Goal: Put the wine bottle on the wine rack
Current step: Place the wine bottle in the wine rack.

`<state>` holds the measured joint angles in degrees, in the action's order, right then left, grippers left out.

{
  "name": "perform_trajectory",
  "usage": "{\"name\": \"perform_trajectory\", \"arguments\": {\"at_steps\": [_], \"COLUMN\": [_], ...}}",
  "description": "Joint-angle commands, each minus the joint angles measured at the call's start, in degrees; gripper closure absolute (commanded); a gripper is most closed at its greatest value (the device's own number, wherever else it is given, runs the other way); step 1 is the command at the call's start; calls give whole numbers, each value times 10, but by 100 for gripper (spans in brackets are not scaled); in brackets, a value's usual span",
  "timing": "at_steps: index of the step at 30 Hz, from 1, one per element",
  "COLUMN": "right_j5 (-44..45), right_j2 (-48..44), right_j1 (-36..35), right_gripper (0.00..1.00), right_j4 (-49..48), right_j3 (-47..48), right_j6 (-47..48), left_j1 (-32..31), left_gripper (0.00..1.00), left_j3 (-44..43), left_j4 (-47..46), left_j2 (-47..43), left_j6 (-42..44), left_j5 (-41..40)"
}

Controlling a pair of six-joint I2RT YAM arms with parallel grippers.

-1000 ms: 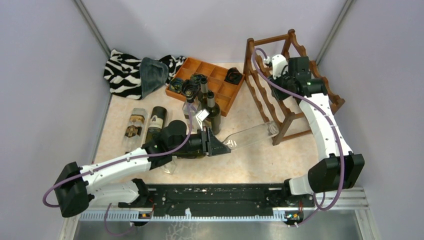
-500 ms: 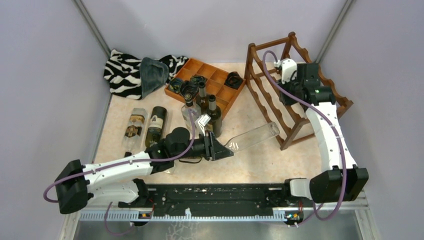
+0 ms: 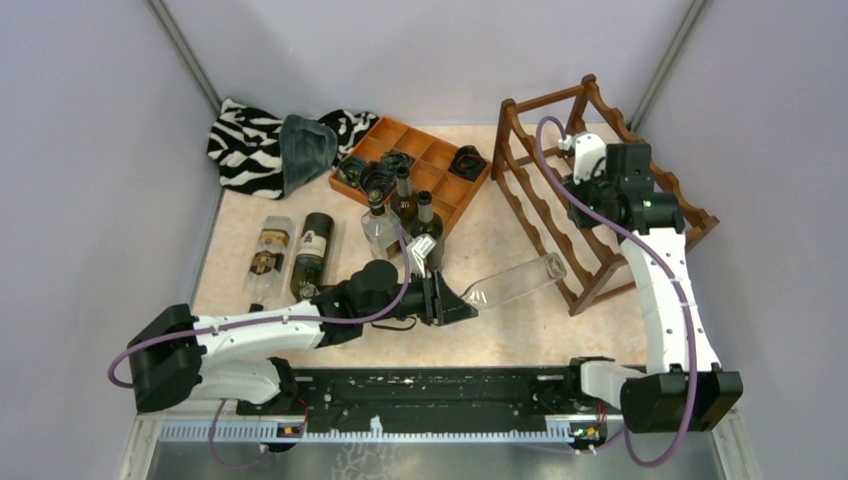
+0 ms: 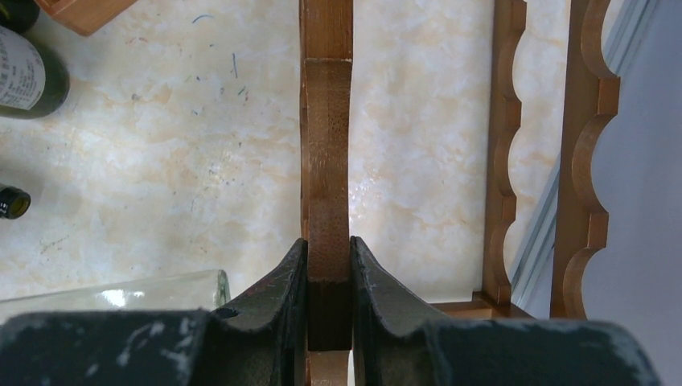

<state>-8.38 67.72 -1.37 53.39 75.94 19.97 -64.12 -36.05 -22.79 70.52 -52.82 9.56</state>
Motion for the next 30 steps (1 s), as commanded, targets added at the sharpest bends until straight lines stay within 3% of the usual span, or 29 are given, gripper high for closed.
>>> {"name": "perform_trajectory", "arguments": {"at_steps": [1, 10, 21, 30], "right_j5": [-8, -90, -225, -220], "right_j2": [-55, -95, -54, -45], "right_j1": [11, 12, 12, 11], "right_gripper": [100, 100, 100, 100], "right_j4": [-30, 10, -3, -26], "right_j3": [3, -15, -10, 2], "right_j6": [8, 43, 60, 44], "left_j1": [-6, -8, -12, -26], "left_gripper": [100, 100, 100, 100], "left_j3": [-11, 1, 26, 42], "left_j4": [-90, -101, -134, -170], "left_j2": [4, 13, 19, 42], "left_j6": [10, 10, -10, -28], "left_j5": [-4, -7, -29, -66]}}
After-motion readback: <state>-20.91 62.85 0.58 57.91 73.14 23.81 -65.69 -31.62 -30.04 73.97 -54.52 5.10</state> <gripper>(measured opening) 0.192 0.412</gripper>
